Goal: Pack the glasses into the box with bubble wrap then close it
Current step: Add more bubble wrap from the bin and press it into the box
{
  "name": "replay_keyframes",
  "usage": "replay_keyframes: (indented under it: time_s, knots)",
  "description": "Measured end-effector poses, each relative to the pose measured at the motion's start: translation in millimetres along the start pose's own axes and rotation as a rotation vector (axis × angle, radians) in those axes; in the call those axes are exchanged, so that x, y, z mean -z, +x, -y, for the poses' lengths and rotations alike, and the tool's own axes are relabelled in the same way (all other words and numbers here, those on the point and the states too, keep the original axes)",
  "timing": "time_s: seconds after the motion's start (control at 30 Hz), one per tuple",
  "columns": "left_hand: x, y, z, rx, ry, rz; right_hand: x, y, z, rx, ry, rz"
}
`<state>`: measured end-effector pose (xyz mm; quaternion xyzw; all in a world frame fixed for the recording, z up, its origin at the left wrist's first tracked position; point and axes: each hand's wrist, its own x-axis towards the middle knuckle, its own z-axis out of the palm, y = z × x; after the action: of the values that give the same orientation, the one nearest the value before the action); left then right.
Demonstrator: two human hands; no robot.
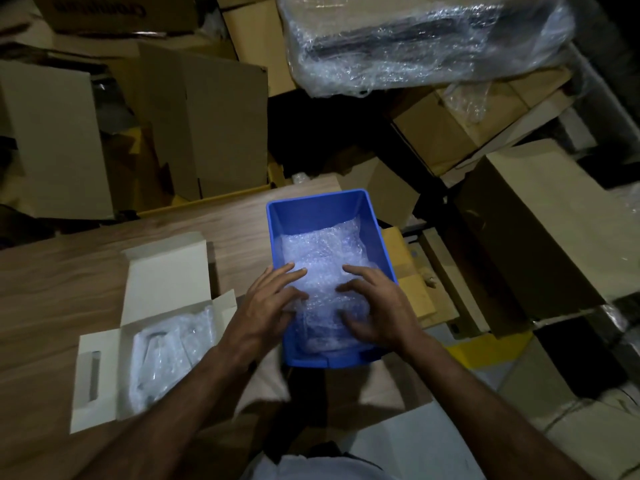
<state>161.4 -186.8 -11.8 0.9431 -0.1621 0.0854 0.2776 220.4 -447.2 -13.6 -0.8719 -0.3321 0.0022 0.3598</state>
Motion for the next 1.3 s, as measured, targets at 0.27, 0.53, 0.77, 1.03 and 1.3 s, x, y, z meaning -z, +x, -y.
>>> replay_keyframes:
  time_s: [0.27,0.53,0.77,1.03,1.3]
  knots:
    - [-12.1,-10.1,1.3,0.041,-0.056,0.038,-4.5,3.1,-0.1,-0.171,0.213,0.119]
    - [-15.5,-16.3,-2.6,0.055,-0.041,0.062,-31.6,4.5,-6.2,-0.17,-0.025,0.144]
    - [-1.7,-16.3,1.9,0.039,0.02,0.237,-8.5,7.3,-11.7,-0.221,0.112,0.285]
    - [10.8,-10.9,-4.9,0.116,-0.066,0.268,15.1,14.2,8.0,-0.206,0.077,0.045]
    - [12.6,11.6,-24.3,0.418,-0.344,-0.156,23.3,29.7,57.0,-0.025,0.007,-0.123]
